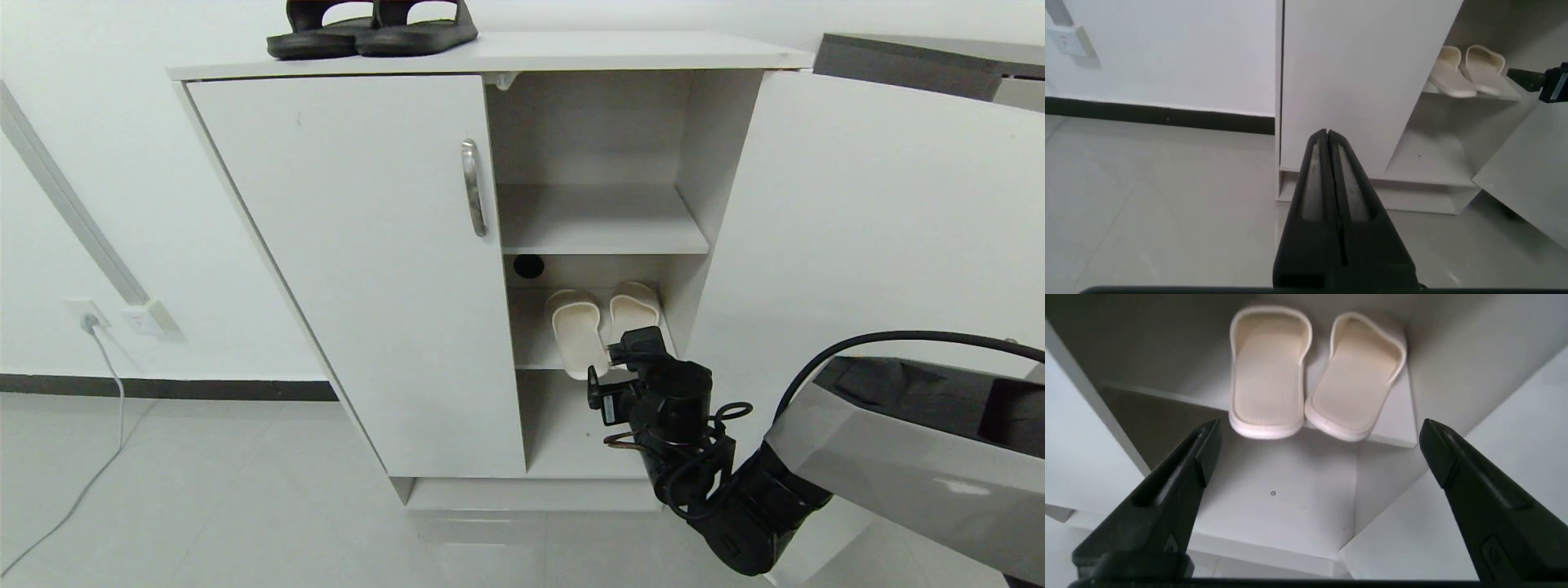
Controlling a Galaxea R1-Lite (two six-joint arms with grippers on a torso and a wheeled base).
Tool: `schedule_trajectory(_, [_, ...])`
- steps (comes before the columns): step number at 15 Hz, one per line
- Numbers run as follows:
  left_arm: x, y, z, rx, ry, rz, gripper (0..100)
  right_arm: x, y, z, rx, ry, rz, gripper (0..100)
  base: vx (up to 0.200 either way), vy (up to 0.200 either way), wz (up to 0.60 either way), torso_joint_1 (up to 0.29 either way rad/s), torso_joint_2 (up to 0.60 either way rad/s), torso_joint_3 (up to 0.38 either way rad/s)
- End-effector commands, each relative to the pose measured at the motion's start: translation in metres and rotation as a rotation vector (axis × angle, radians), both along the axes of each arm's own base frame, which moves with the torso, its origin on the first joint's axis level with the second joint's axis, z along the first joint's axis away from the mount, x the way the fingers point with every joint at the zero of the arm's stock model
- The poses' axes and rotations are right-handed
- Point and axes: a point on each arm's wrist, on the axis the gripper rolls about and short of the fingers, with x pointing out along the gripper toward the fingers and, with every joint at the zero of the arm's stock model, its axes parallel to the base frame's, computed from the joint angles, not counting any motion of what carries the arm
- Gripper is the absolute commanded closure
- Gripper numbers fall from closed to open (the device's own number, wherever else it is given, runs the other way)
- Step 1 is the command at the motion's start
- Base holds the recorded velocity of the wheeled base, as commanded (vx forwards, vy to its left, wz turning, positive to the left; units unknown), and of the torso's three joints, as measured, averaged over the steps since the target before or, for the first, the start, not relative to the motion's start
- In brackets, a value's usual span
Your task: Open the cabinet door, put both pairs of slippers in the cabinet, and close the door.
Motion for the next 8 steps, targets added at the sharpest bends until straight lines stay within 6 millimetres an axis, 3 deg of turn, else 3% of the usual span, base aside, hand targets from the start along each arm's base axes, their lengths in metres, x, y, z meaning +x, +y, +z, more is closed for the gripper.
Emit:
schedule_trajectory(1, [0.0001,0.0,0.0,0.0,0.002,0.0,100,0.0002,0.0004,-0.003,-0.005,0.005,0.002,0,0.0,0.0,0.0,-0.007,0.0,0.207])
schedule_trajectory(6, [0.0001,0.0,0.0,0.0,0.002,0.0,100,-0.0022,0.0011,-0.0049,-0.005,0.006,0.017,0,0.0,0.0,0.0,0.002,0.0,0.196])
schedule_trajectory(8, [0.0001,0.0,0.0,0.001,0.002,0.0,100,-0.0036,0.0025,-0.0063,-0.002,0.003,0.025,0,0.0,0.0,0.0,-0.004,0.01,0.055])
